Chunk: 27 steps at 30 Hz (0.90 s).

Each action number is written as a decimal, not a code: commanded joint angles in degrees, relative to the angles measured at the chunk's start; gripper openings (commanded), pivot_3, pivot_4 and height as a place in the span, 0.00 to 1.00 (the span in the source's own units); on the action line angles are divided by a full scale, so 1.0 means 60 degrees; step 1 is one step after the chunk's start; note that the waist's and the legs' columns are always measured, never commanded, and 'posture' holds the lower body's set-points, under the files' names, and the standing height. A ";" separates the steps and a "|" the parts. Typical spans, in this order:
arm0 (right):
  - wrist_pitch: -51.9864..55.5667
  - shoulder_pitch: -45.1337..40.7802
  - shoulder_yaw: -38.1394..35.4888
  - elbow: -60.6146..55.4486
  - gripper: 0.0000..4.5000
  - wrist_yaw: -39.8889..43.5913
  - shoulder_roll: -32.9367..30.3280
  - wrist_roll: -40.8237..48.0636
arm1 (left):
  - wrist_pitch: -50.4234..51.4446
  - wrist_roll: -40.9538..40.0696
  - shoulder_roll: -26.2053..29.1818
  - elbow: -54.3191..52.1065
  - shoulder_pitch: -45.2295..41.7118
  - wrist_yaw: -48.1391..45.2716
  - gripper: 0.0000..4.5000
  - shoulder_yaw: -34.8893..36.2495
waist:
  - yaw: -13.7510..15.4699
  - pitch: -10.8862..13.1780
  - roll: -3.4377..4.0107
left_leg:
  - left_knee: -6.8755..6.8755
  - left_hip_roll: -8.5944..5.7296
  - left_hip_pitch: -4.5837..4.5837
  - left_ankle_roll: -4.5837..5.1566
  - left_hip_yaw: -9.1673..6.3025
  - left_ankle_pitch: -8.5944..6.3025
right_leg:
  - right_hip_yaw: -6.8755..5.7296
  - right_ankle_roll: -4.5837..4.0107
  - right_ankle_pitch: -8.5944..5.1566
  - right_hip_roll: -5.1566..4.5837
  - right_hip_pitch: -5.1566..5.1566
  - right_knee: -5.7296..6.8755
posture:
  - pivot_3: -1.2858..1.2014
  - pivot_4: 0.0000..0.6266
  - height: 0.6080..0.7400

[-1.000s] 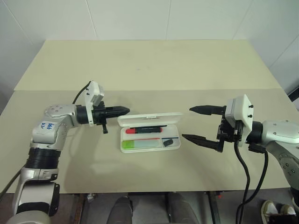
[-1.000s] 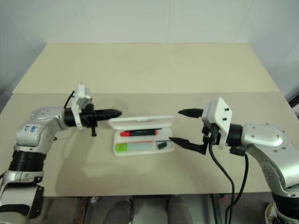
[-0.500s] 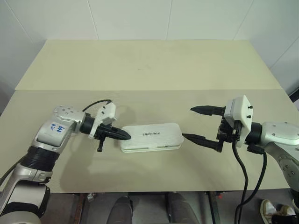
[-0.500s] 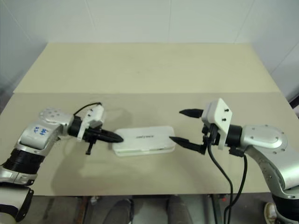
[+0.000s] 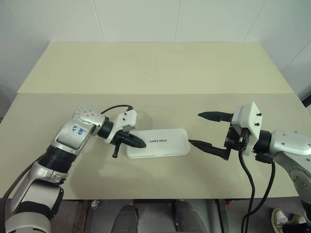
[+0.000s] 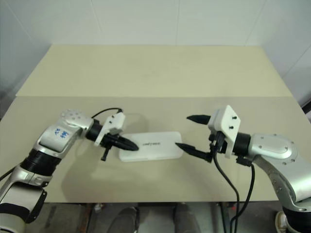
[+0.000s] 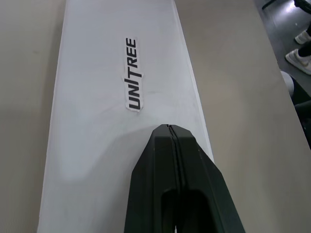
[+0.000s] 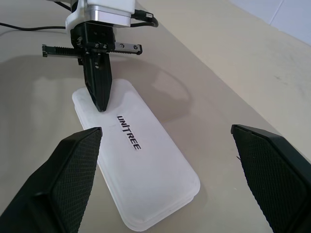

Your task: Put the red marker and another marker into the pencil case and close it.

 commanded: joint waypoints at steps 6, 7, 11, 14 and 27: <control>-0.0194 -0.0038 -0.0033 -0.0320 1.00 -0.0263 0.0219 -0.0006 | 0.0799 0.0357 -0.0049 -0.0399 -0.0254 0.0187 0.01 -0.0375 | -0.0001 0.0000 0.0000 | 0.0005 0.0000 0.0000 0.0000 -0.0001 0.0000 | 0.0000 0.0001 0.0000 0.0000 0.0000 0.0001 | 0.52 0.24 1.00; -0.0175 -0.0065 -0.0012 -0.0306 1.00 -0.0267 0.0229 0.0006 | 0.0860 0.0375 -0.0035 -0.0438 -0.0249 0.0204 0.01 -0.0397 | -0.0001 0.0000 0.0000 | 0.0005 0.0000 0.0000 0.0000 -0.0001 0.0000 | 0.0001 0.0001 0.0000 0.0000 0.0000 0.0002 | 0.52 0.24 1.00; -0.0131 -0.0179 0.0052 -0.0197 1.00 -0.0288 0.0260 0.0027 | 0.1071 0.0456 -0.0337 -0.0330 -0.0437 0.0390 0.01 -0.0548 | 0.0013 0.0000 0.0000 | 0.0009 0.0000 0.0000 0.0000 -0.0001 0.0000 | 0.0000 0.0001 0.0001 0.0000 0.0000 0.0003 | 0.52 0.24 1.00; -0.0113 -0.0251 0.0167 -0.0171 1.00 -0.0353 0.0320 -0.0023 | 0.1264 0.0528 -0.0775 -0.0149 -0.0700 0.0631 0.01 -0.0676 | 0.0029 0.0000 0.0000 | 0.0029 -0.0002 -0.0001 0.0001 -0.0004 0.0000 | -0.0001 0.0005 0.0003 0.0000 0.0011 0.0003 | 0.52 0.24 1.00; 0.0073 -0.0173 -0.0092 0.0069 1.00 -0.0361 0.0231 0.0187 | 0.1675 -0.1298 -0.0338 -0.1029 0.0099 0.0250 0.01 0.1433 | -0.0026 0.0001 0.0000 | 0.0057 0.0000 -0.0017 0.0009 -0.0004 -0.0005 | 0.0008 0.0020 0.0011 0.0004 0.0002 0.0010 | 0.52 0.24 1.00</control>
